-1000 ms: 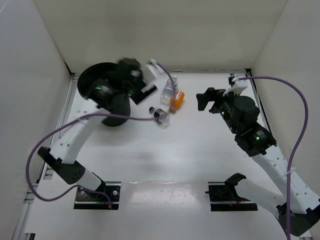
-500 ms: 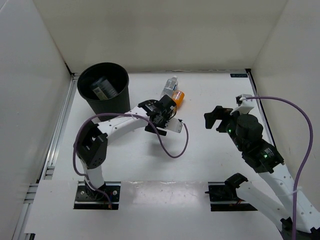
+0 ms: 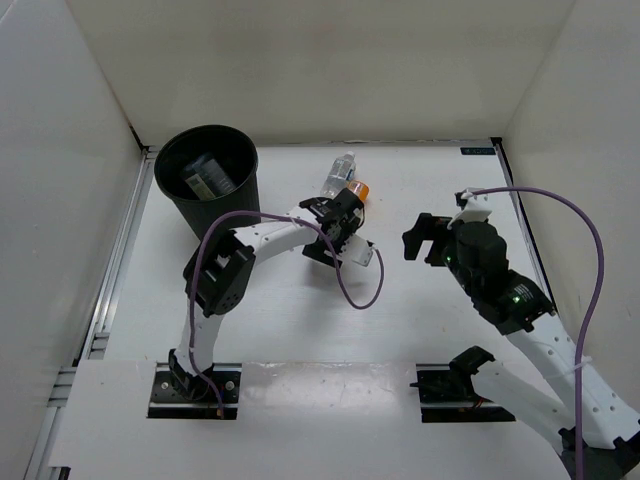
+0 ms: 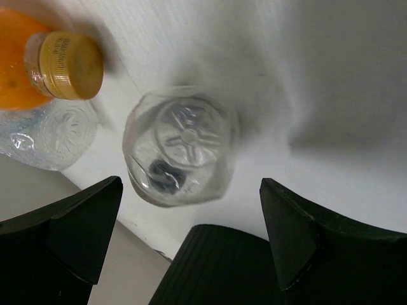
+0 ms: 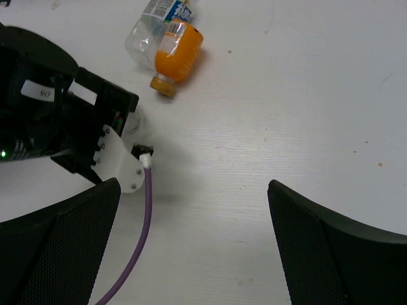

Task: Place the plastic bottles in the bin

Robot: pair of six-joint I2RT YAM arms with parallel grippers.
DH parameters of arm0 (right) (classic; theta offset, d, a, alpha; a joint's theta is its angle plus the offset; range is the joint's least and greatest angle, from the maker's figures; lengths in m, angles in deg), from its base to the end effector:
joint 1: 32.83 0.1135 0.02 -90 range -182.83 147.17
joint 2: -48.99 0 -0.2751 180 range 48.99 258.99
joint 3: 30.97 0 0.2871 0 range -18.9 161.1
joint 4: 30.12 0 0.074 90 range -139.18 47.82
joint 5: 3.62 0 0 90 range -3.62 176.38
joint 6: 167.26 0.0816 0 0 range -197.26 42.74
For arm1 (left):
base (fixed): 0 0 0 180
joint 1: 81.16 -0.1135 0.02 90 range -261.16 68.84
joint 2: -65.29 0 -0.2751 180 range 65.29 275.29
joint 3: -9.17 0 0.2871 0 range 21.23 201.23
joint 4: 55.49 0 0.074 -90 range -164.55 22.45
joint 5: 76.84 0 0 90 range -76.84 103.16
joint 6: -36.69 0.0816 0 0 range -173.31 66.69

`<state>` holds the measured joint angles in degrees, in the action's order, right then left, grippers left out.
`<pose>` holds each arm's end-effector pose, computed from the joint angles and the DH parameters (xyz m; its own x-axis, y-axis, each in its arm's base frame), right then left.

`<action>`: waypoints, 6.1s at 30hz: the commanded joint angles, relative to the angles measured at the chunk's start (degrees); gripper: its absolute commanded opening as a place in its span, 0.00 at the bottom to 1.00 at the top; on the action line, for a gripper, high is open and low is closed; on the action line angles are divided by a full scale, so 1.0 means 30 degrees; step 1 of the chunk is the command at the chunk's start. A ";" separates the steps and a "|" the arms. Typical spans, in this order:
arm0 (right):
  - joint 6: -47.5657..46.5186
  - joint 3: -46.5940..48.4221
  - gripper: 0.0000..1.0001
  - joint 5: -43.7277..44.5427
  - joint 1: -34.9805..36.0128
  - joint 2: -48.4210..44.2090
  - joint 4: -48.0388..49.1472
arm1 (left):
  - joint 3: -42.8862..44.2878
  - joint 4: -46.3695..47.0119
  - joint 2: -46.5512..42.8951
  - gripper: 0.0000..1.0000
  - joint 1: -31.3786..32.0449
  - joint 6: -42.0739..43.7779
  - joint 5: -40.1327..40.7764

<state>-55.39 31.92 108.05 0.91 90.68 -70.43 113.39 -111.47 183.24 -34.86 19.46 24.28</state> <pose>0.2029 0.0993 0.3512 -0.3368 0.1913 -0.9219 -0.1084 0.9648 0.2398 0.3439 -0.3371 0.1439 0.4415 0.8945 0.0701 0.8154 -0.4326 0.3848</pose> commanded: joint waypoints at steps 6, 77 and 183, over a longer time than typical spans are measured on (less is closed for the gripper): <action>-0.1106 -0.0097 1.00 -0.0134 -0.0083 0.0458 0.0071 | 0.1126 0.0461 0.1170 0.85 -0.0669 0.0088 -0.0365; 0.6858 1.9559 0.96 -0.4702 -0.3394 2.8667 -0.2273 | -0.2771 -0.1385 -1.6785 1.00 -1.6369 -1.8865 0.2743; 0.7154 -0.1035 1.00 0.6165 -0.2661 0.0312 -0.4060 | 1.4458 0.3947 0.9872 1.00 -0.5003 -2.3437 -0.4846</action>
<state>-34.13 27.38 126.28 -6.94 91.73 -82.65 158.27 -100.26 213.89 -48.35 -49.76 13.17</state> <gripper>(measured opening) 0.996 0.994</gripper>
